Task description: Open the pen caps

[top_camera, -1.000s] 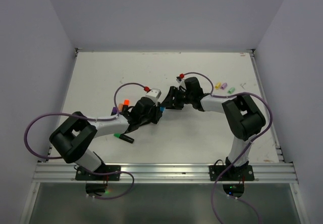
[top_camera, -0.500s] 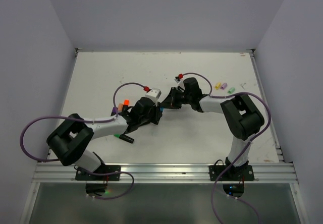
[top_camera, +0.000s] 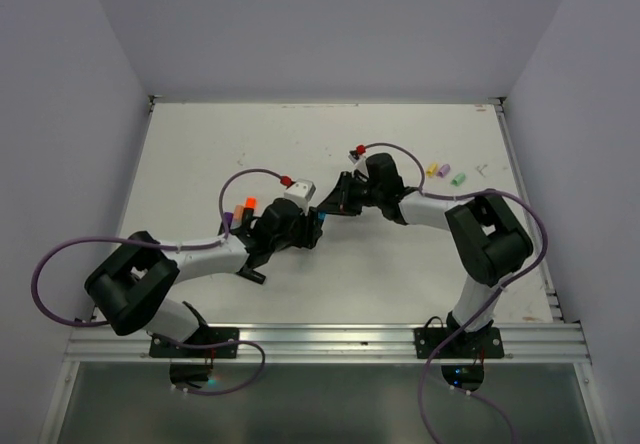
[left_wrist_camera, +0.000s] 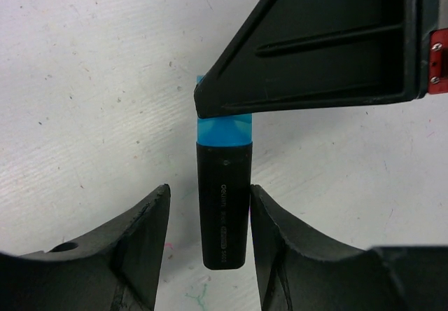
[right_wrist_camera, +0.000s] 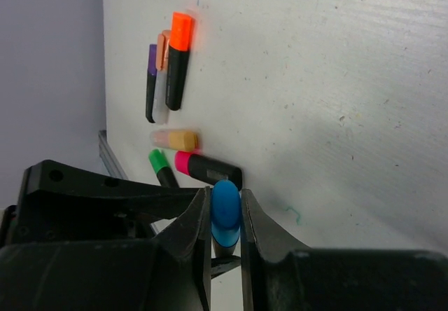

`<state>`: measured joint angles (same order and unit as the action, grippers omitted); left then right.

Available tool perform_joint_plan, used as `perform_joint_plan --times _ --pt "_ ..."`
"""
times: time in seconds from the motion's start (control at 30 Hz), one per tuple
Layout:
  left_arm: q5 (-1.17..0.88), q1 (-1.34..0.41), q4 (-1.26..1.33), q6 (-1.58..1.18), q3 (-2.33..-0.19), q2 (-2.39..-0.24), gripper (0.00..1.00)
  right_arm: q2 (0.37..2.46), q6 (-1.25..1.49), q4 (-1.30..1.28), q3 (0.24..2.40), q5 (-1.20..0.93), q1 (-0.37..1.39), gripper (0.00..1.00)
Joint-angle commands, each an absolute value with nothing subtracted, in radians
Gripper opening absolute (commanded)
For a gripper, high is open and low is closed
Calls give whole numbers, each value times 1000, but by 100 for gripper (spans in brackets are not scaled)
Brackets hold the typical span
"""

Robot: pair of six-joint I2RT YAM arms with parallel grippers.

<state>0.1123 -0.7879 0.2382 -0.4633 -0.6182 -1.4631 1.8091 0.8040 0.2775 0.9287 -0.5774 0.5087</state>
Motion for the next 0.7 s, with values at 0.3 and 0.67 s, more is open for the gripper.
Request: perform_joint_plan --times 0.3,0.67 --pt "66 -795 341 -474 -620 -1482 10 1717 864 327 922 -577 511 0" --pt "-55 -795 419 -457 -575 -1465 0 1612 847 319 881 -371 437 0"
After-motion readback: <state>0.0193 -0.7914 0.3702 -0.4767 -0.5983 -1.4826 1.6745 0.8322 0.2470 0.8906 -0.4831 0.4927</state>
